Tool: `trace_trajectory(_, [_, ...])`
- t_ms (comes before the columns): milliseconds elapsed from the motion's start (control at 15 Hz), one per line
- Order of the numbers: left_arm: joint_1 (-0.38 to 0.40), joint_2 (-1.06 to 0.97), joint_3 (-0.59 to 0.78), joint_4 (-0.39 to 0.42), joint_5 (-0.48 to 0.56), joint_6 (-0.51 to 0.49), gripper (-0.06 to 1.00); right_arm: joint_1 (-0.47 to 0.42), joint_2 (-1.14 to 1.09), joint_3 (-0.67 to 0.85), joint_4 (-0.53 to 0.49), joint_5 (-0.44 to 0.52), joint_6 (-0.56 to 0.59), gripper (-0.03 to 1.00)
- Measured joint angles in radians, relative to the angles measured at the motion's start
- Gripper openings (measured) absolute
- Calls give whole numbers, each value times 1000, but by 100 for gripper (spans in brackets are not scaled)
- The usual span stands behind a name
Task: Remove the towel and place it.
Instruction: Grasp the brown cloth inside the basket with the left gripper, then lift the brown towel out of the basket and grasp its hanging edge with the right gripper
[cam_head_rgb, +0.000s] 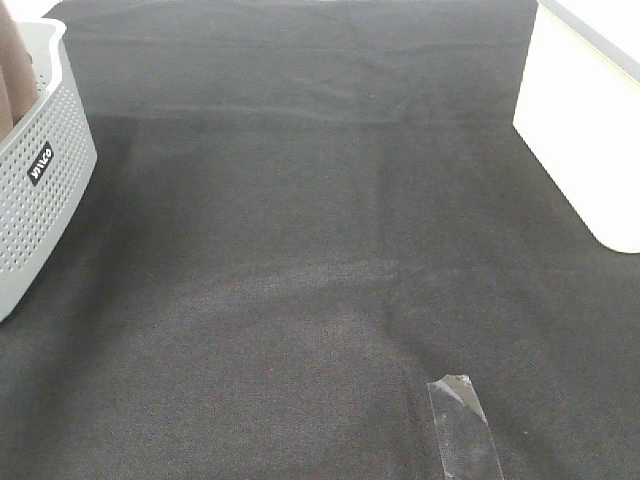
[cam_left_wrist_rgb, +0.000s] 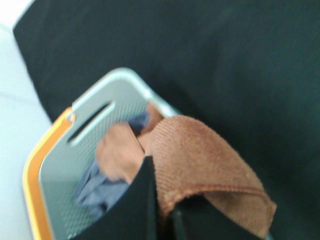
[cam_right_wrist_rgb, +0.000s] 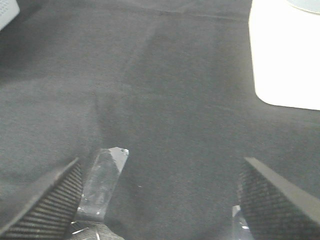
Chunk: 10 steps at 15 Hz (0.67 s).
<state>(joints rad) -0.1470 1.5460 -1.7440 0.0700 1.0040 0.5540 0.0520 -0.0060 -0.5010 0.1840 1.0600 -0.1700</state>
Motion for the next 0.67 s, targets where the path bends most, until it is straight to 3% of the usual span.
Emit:
trace_trajectory(200, [-103, -1, -97, 0, -1, -98, 0, 0, 26, -12, 37, -39, -29, 77])
trace_trajectory(333, [-188, -1, -143, -2, -9, -136, 0, 0, 108, -13, 145, -145, -156, 77])
trace_trajectory(467, [-281, -3, -164, -2, -29, -150, 0, 0, 249, -13, 332, -255, -355, 77])
trace_trajectory(667, [-405, -3, -166, -3, -60, -166, 0, 0, 517, -13, 689, -344, -801, 77])
